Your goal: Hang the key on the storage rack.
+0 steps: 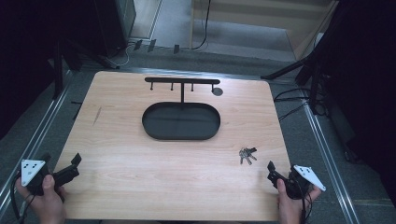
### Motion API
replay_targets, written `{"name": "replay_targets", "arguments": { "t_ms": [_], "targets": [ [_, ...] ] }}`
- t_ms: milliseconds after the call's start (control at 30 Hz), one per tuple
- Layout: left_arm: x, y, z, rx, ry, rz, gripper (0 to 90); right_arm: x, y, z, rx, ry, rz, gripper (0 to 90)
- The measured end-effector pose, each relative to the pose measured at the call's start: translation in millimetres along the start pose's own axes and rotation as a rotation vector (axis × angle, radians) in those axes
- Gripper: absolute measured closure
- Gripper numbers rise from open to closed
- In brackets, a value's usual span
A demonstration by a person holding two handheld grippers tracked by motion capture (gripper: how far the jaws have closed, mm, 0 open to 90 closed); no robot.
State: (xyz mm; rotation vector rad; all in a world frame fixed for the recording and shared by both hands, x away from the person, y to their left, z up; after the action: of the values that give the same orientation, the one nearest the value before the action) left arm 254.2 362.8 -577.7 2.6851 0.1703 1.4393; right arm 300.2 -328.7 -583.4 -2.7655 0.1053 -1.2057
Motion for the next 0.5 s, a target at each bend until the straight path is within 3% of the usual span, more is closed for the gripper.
{"name": "replay_targets", "arguments": {
  "t_ms": [433,500],
  "targets": [
    [-0.3,1.0,-0.6,-0.006,0.002,0.002,0.0,-0.5,-0.7,1.1,-0.021,-0.012,-0.006,12.5],
    [-0.1,1.3,-0.8,-0.004,0.008,0.004,0.0,-1.5,-2.6,2.3,-0.046,-0.03,-0.049,13.0]
  ]
}}
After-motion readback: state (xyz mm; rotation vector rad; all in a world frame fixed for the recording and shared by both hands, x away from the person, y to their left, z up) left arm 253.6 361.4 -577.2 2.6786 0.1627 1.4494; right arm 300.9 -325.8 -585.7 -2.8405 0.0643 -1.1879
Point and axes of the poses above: each handheld gripper's, and its own axes: z roughly forward along the jaws, x roughly out of its top, y roughly to its right, the point moved 8 cm from there along z, roughly forward along the jaws, and after that the axes turned 15 degrees about -y, right-handed, at the moved point
